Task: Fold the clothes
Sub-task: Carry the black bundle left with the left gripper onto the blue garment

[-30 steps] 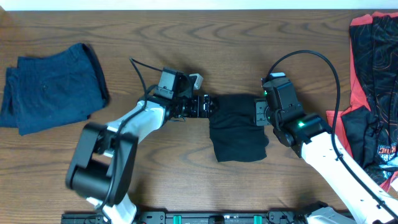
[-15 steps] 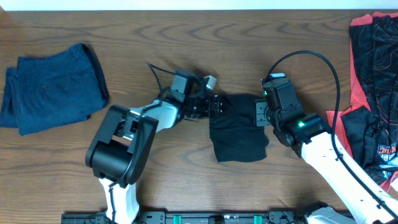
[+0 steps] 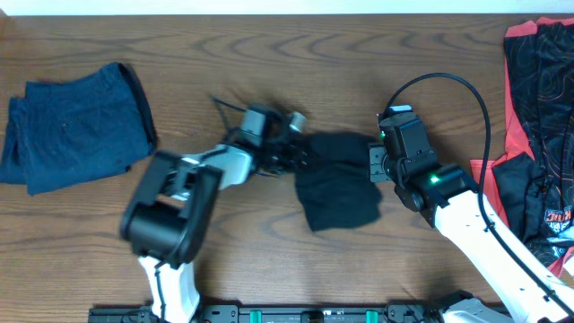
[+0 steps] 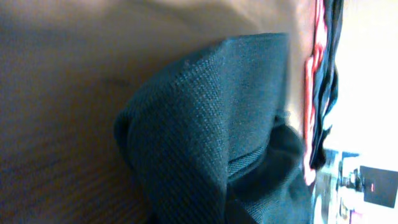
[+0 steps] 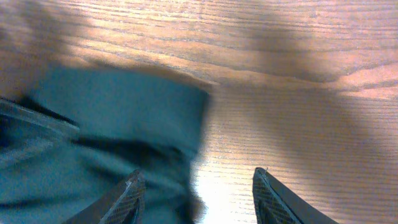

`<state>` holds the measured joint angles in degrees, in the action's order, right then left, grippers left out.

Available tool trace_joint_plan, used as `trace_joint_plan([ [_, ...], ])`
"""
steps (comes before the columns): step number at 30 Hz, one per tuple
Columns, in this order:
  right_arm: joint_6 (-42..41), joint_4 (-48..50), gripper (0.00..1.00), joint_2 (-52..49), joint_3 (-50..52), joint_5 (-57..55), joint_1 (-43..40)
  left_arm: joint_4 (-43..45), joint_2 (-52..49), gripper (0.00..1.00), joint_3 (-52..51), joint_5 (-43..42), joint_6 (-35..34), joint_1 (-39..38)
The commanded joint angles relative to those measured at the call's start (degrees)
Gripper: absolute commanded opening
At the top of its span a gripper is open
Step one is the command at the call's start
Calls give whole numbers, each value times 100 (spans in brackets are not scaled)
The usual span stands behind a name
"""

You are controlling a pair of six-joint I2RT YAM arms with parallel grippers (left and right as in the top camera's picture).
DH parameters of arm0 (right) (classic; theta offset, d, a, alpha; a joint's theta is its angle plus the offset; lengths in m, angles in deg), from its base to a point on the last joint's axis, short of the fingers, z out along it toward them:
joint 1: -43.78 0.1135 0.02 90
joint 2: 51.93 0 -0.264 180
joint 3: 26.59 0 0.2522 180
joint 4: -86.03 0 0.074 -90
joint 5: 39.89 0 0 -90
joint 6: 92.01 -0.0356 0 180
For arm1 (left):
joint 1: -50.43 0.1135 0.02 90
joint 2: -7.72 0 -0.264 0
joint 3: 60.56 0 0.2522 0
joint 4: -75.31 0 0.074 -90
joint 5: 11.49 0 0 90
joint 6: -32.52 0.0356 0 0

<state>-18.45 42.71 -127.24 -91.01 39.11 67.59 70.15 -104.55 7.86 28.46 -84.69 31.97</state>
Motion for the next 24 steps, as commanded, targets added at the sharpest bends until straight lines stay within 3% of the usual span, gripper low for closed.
trace_joint_plan([
  [1, 22, -28, 54, 129, -13, -120, -105, -186, 872, 6, 2, 127, 380, 789],
  [11, 17, -278, 54, 151, -13, -120, -142, -1246, 2723, 6, 39, 1307, 1287, 3032],
  [17, 17, -284, 54, 151, -13, -118, -142, -1248, 2868, 6, 201, 1370, 1325, 4369],
  [24, 17, -286, 54, 151, -13, -118, -142, -1093, 2868, 6, 409, 1364, 1320, 5233],
])
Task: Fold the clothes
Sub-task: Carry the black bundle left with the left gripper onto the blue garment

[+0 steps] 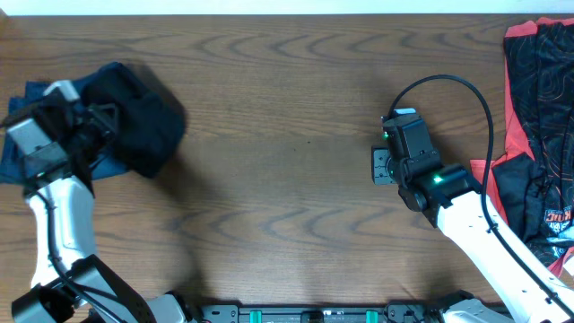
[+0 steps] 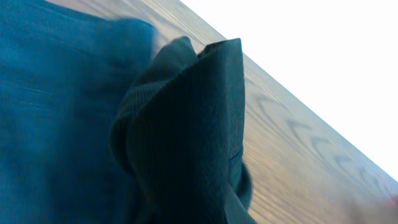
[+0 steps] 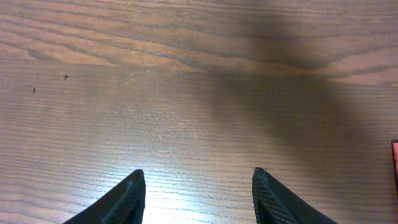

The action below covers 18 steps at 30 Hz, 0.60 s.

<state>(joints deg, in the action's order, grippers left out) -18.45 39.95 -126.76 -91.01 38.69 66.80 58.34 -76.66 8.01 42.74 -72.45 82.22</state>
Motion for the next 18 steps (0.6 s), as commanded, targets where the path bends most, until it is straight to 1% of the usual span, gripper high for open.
trace_joint_plan([
  [1, 17, -11, 54, 103, -13, -79, -63, 87, 79, 6, 442, -63, 96, 280],
  [4, 17, -4, 54, 101, -13, -81, -63, 90, 79, 6, 632, -164, -24, 363],
  [7, 20, 24, 54, 101, -13, -81, -63, 210, 79, 6, 841, -632, -136, 354],
  [10, 20, 39, 54, 101, -13, -81, -63, 378, 81, 6, 997, -697, -227, 376],
  [12, 20, 35, 54, 101, -13, -81, -63, 514, 81, 6, 1049, -579, -227, 417],
  [15, 20, 35, 54, 101, -13, -81, -63, 610, 57, 6, 1049, -168, -219, 459],
  [18, 20, 37, 54, 101, -13, -81, -63, 612, -61, 6, 1047, 284, 4, 481],
])
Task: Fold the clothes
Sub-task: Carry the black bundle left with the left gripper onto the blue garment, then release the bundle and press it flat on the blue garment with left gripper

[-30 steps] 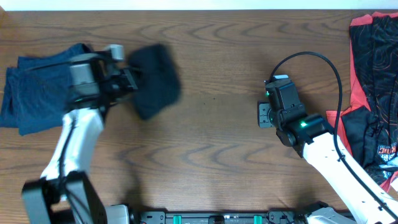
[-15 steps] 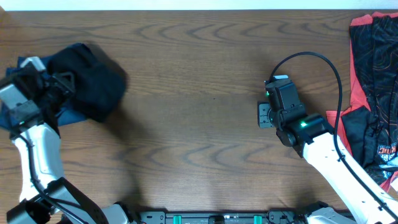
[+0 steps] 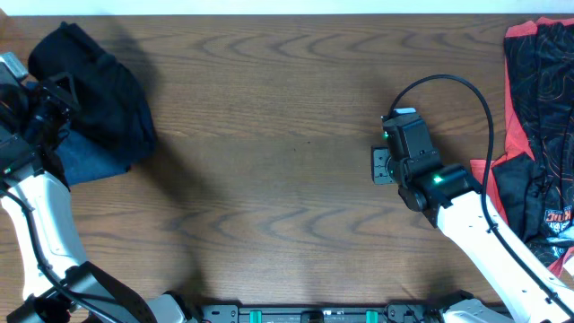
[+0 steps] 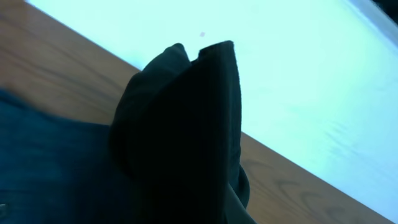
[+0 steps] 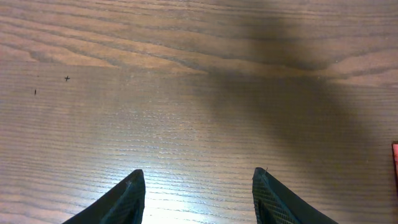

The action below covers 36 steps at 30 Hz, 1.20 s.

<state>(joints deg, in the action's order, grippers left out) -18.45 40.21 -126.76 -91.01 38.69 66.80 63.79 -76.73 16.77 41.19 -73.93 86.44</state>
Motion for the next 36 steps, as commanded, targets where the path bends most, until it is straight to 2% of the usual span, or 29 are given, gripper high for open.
trace_joint_plan([
  [1, 20, 9, 54, 101, -13, -81, -63, 63, -136, 6, 170, 638, 221, 57],
  [15, 15, -81, 54, 101, -13, -24, -63, 76, -1198, 6, 168, 2509, 398, 490],
  [16, 13, -92, 54, 101, -13, -7, -63, 76, -1250, 9, 168, 2581, 396, 564],
  [17, -13, -103, 54, 101, -13, 7, -63, 63, -1281, 23, 168, 2656, 389, 643],
  [20, -48, -164, 54, 101, -13, 9, -63, 15, -1283, 76, 168, 2664, -79, 922],
  [23, -48, -219, 54, 101, -13, 9, -63, 44, -1202, 99, 173, 2308, -708, 1204],
  [29, -48, -223, 55, 101, -13, 7, -63, 452, -804, 98, 173, 1001, -767, 1257],
  [36, -74, -223, 55, 101, -13, 9, -63, 363, -636, 98, 166, -24, -592, 678],
])
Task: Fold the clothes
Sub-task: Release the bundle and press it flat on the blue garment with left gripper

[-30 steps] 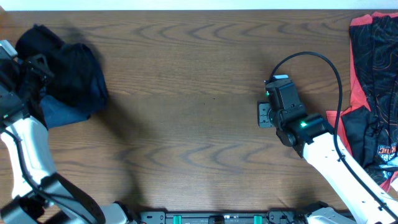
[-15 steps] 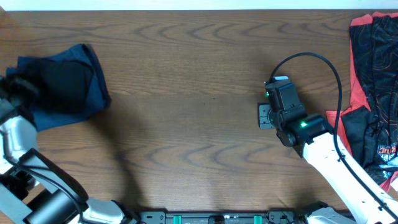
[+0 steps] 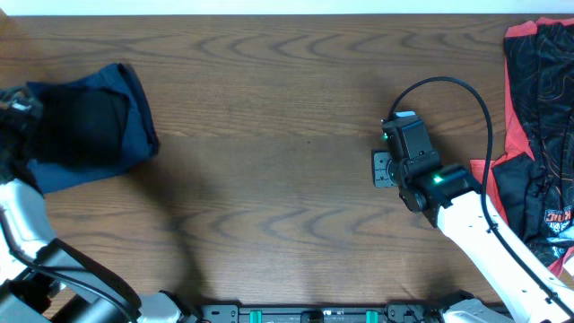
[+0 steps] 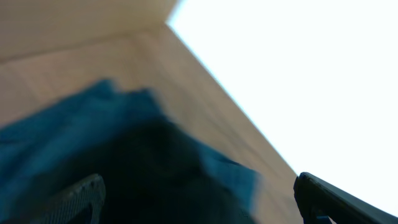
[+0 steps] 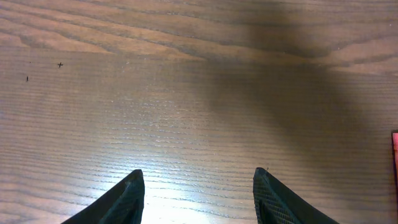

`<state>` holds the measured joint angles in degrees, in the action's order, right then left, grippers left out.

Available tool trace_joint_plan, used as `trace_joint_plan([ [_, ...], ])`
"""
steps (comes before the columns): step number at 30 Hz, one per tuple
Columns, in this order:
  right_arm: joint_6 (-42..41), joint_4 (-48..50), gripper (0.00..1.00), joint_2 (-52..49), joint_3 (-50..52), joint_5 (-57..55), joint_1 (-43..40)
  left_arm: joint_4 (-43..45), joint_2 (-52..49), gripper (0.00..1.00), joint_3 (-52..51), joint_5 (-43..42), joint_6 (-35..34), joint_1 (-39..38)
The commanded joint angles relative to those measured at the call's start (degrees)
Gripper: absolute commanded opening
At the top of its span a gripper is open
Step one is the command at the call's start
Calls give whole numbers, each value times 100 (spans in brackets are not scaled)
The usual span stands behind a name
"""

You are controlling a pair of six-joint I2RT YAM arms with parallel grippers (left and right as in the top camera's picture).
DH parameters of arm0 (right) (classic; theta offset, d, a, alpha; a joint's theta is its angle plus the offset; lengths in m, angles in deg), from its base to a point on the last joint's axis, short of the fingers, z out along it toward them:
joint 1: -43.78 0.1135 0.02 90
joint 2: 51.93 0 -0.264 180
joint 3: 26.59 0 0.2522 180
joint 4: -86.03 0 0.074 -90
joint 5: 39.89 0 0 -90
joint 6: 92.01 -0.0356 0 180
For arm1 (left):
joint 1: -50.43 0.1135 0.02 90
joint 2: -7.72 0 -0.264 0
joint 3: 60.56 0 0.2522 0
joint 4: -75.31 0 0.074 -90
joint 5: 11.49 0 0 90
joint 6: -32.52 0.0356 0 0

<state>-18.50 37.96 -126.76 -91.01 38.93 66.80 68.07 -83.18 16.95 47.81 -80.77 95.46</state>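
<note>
A black folded garment [image 3: 82, 126] lies on top of a blue folded garment [image 3: 134, 126] at the table's left end. My left gripper [image 3: 16, 106] is at the left edge beside the stack. In the left wrist view it [image 4: 198, 186] stands open, with the black cloth [image 4: 143, 180] and the blue cloth [image 4: 56, 143] blurred beneath its spread fingers. My right gripper [image 3: 380, 168] is right of the table's middle. It [image 5: 198, 177] is open over bare wood with nothing between its fingers.
A red and black garment [image 3: 536, 135] lies crumpled along the table's right edge. The right arm's black cable [image 3: 466, 90] loops above that arm. The wooden table [image 3: 269, 108] stretches between the two arms.
The black garment was held up in my shut left gripper over the far left corner. Now it lies on the blue garment and the left gripper is open. The right arm has not moved.
My left gripper was shut on the black garment at the table's middle, with the right gripper open beside it. Then the left gripper held it over the blue garment at the left, then higher at the corner. Now it rests on the blue garment, let go.
</note>
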Motion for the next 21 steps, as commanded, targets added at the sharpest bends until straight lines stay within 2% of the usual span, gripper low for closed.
trace_joint_plan([
  [1, -94, 0, 55, 101, -13, -15, -63, -140, -15, 98, 138, -680, 94, -304],
  [9, -173, -26, 55, 101, -13, 4, -63, -391, -763, 98, 44, -299, 328, -350],
  [13, -173, -57, 55, 101, -13, 7, -63, -109, -1318, 98, 44, 39, 361, -133],
  [21, -173, -164, 55, 101, -13, 7, -63, 369, -2057, 98, 44, 33, 402, 214],
])
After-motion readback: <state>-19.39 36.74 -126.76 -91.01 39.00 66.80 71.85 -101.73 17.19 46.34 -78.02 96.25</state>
